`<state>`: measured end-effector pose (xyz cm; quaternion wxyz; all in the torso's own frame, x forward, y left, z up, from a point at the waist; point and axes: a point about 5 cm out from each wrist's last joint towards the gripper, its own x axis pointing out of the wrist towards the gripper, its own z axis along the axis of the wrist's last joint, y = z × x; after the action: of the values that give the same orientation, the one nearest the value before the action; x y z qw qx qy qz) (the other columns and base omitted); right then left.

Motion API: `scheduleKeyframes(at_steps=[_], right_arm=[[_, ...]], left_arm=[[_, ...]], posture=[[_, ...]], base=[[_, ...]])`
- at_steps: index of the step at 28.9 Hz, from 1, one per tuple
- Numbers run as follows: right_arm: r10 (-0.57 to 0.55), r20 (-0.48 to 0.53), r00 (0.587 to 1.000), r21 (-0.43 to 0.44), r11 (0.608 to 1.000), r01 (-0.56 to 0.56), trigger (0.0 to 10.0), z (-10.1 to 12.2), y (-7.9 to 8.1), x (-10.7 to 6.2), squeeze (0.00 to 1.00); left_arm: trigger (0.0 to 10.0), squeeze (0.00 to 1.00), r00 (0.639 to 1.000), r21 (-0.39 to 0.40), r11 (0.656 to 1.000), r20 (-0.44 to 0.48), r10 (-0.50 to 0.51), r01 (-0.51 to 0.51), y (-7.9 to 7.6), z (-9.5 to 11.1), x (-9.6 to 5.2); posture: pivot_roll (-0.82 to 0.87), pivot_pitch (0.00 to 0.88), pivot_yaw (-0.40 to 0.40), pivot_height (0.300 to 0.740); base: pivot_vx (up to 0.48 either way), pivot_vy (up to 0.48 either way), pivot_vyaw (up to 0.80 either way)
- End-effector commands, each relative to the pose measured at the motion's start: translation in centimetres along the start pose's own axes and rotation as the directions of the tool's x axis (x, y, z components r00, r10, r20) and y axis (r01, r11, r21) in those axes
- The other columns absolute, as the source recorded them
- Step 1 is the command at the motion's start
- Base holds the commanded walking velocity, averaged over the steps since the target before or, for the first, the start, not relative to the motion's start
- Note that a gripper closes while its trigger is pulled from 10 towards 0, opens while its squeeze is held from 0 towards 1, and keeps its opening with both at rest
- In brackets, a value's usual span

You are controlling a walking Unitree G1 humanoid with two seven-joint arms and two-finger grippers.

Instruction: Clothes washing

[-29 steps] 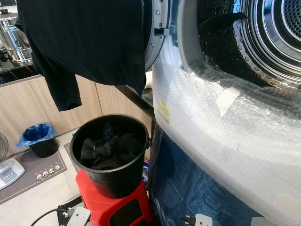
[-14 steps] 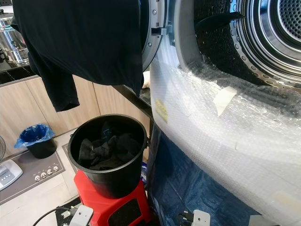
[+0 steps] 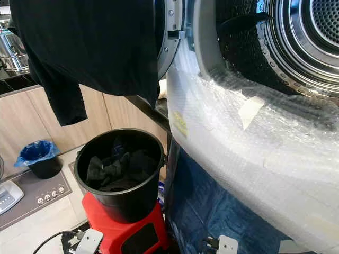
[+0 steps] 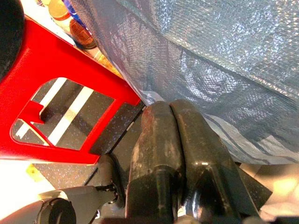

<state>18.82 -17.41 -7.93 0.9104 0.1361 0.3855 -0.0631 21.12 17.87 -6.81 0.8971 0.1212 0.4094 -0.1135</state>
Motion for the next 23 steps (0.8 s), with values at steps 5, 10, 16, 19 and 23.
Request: scheduleKeyframes(at_steps=[5,10,16,19,23], right_arm=[[0.002,-0.006,1.000,0.000,1.000,-0.002,10.0,-0.2,0.2,0.0,0.00],[0.006,-0.017,1.000,-0.013,1.000,-0.006,10.0,-0.5,0.2,-0.1,0.00],[0.008,-0.029,1.000,-0.030,1.000,-0.009,10.0,-0.9,0.2,-0.2,0.00],[0.008,-0.030,1.000,-0.035,0.999,-0.009,10.0,-0.9,0.1,-0.3,0.00],[0.013,-0.036,0.999,-0.054,0.998,-0.015,10.0,-1.0,0.1,-0.3,0.00]], left_arm=[[10.0,0.00,0.992,0.127,0.992,0.126,0.009,-0.026,-0.5,1.8,0.1],[10.0,0.00,0.979,0.048,0.997,0.194,0.057,-0.068,0.0,1.8,-0.2],[10.0,0.00,0.975,-0.041,0.996,0.202,0.091,-0.084,0.4,1.0,-0.6],[10.0,0.00,0.954,-0.032,0.996,0.285,0.090,-0.084,0.6,2.0,-0.8],[10.0,0.31,0.919,-0.012,0.993,0.377,0.117,-0.121,0.7,2.9,-1.4]], posture=[[0.00,0.000,0.024,0.740],[0.00,0.000,0.033,0.740],[0.00,0.000,0.038,0.740],[0.01,0.000,0.038,0.740],[0.01,0.000,0.042,0.740]], base=[[0.000,0.000,0.00],[0.000,0.000,0.00],[0.000,0.000,0.00],[0.000,0.000,0.00],[0.000,0.000,0.00]])
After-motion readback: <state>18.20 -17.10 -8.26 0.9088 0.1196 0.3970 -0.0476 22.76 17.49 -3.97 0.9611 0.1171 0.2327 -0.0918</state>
